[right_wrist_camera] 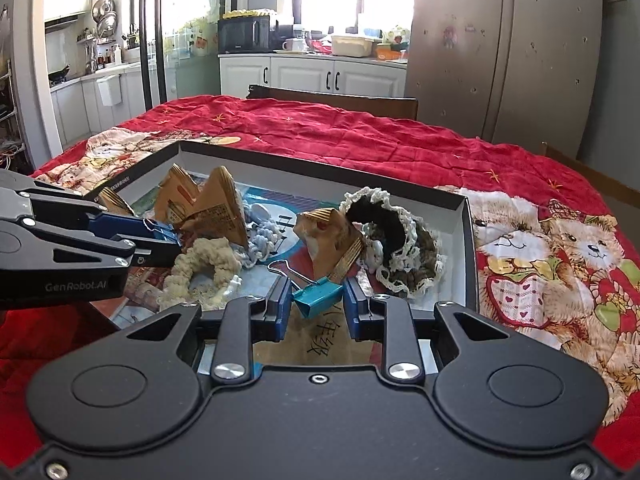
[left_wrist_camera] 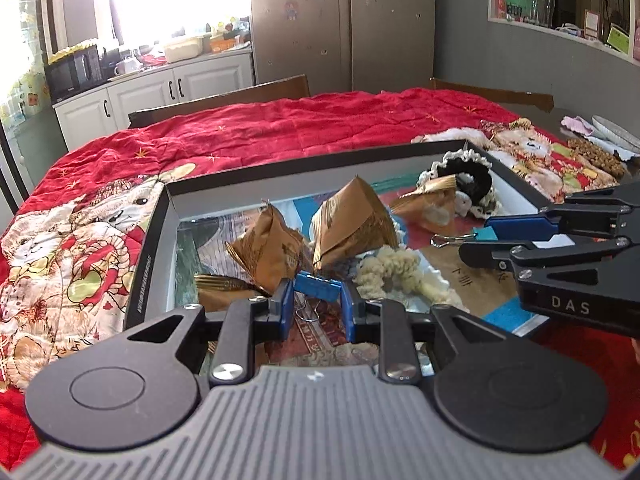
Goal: Organize objects
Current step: 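Carry the blue clip into the box with the left gripper while the right carries the teal clip, then open the left gripper to drop the blue clip while the right releases the teal clip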
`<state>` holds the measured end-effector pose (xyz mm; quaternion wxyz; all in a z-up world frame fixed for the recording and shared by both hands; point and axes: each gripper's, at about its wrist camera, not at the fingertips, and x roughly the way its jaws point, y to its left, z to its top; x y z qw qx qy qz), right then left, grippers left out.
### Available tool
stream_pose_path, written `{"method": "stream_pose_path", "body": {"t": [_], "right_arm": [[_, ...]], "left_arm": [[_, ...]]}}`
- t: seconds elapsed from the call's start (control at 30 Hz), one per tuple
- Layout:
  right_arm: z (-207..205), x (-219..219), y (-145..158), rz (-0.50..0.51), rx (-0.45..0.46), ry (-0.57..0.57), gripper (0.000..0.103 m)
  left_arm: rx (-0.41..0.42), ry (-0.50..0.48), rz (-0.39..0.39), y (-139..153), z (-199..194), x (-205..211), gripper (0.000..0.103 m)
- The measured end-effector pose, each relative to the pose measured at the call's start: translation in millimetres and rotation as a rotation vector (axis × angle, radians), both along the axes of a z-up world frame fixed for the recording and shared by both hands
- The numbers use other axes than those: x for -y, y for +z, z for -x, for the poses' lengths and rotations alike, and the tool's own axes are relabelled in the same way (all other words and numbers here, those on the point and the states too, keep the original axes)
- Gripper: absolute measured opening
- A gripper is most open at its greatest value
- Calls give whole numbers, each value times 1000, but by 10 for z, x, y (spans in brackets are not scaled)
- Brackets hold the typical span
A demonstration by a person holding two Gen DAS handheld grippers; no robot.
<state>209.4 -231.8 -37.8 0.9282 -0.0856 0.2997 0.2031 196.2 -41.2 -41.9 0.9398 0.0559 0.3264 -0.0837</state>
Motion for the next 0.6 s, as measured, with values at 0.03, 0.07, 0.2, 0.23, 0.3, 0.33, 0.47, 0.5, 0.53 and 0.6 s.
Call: {"method": "stream_pose_path", "body": {"t": [0.03, 0.07, 0.2, 0.23, 0.3, 0.33, 0.47, 0.5, 0.53, 0.6], "right_arm": [[-5, 1, -9, 1, -2, -1, 26], [-12, 2, -14, 1, -5, -3, 26], [-31, -15, -40, 9, -18, -5, 26], [-38, -21, -46, 12, -22, -3, 26], [-45, -27, -51, 20, -26, -3, 26], [-50, -36, -56, 27, -27, -4, 26], [-53, -51, -66, 35, -32, -6, 26], [-56, -55, -71, 34, -34, -6, 26], [-63, -51, -73, 34, -36, -6, 27], [-64, -58, -85, 33, -37, -6, 27]], "left_arm": [[-4, -2, -2, -13, -6, 0, 29], [-7, -4, -4, -23, -11, 1, 29], [-10, -12, -14, -50, -28, 11, 29], [-11, -13, -15, -50, -29, 13, 29], [-10, -16, -19, -54, -29, 16, 29], [-10, -19, -23, -53, -29, 19, 29], [-20, -31, -39, -37, -22, 26, 32], [-24, -31, -38, -34, -20, 19, 32], [-27, -32, -35, -33, -20, 14, 32], [-34, -30, -25, -30, -26, -5, 32]]}}
